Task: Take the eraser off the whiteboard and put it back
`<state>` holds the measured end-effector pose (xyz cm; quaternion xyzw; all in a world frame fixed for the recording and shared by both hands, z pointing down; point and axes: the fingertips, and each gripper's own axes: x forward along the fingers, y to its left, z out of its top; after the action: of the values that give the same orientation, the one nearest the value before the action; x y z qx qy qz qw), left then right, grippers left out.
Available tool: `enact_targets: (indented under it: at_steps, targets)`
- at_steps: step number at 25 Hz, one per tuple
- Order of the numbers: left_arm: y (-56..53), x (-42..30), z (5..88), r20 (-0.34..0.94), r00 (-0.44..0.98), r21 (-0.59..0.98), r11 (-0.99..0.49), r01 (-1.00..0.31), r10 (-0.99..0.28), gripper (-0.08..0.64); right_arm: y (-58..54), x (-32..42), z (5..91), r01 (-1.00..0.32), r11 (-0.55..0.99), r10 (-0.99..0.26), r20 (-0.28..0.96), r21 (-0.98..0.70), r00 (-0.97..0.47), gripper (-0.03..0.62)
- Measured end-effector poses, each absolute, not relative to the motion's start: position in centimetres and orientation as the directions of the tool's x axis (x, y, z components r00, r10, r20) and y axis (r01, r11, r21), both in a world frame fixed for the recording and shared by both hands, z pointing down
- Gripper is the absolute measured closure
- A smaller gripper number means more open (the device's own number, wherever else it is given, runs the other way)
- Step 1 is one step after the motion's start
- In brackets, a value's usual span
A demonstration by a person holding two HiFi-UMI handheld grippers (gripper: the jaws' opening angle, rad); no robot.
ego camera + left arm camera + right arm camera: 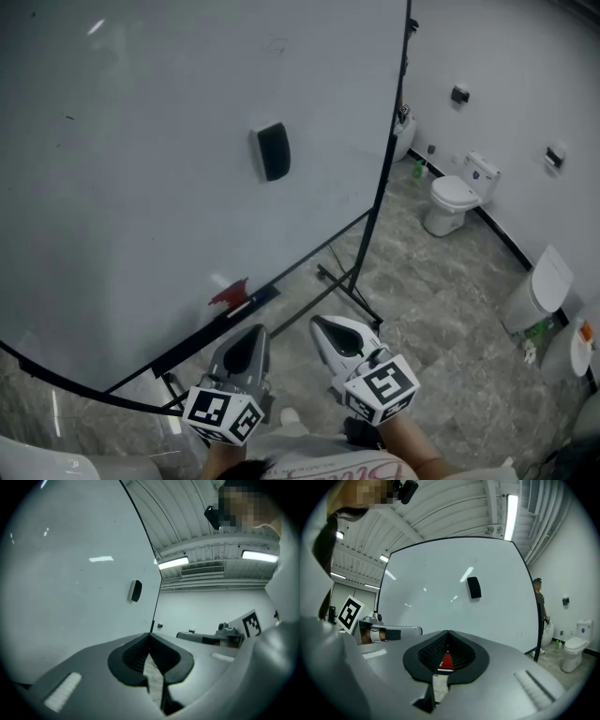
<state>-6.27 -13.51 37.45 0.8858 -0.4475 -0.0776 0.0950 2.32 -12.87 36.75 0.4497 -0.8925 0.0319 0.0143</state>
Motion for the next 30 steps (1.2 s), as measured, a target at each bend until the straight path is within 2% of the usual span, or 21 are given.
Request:
enact_targets:
  at_steps: [8, 19, 30]
  targets:
    - [-18.9, -7.6, 36.3, -0.074, 0.599, 0.231, -0.598, -0.768, -0.797, 0.56, -20.7, 0.9, 31.5, -0.803, 0.596, -0.802, -0.032, 0.017, -0.597, 0.587]
    - [-22.4, -7.7, 36.4, -0.079, 0.588, 0.209, -0.59, -0.78, -0.805, 0.56, -28.6, 0.2, 22.8, -0.801, 0.58, -0.785, -0.16, 0.149, -0.598, 0.382]
    - [-24.4, -7.8, 35.4, -0.101, 0.543, 0.211, -0.551, -0.807, -0.834, 0.56, -35.7, -0.6, 19.6, -0.805, 0.562, -0.803, -0.111, 0.19, -0.586, 0.356]
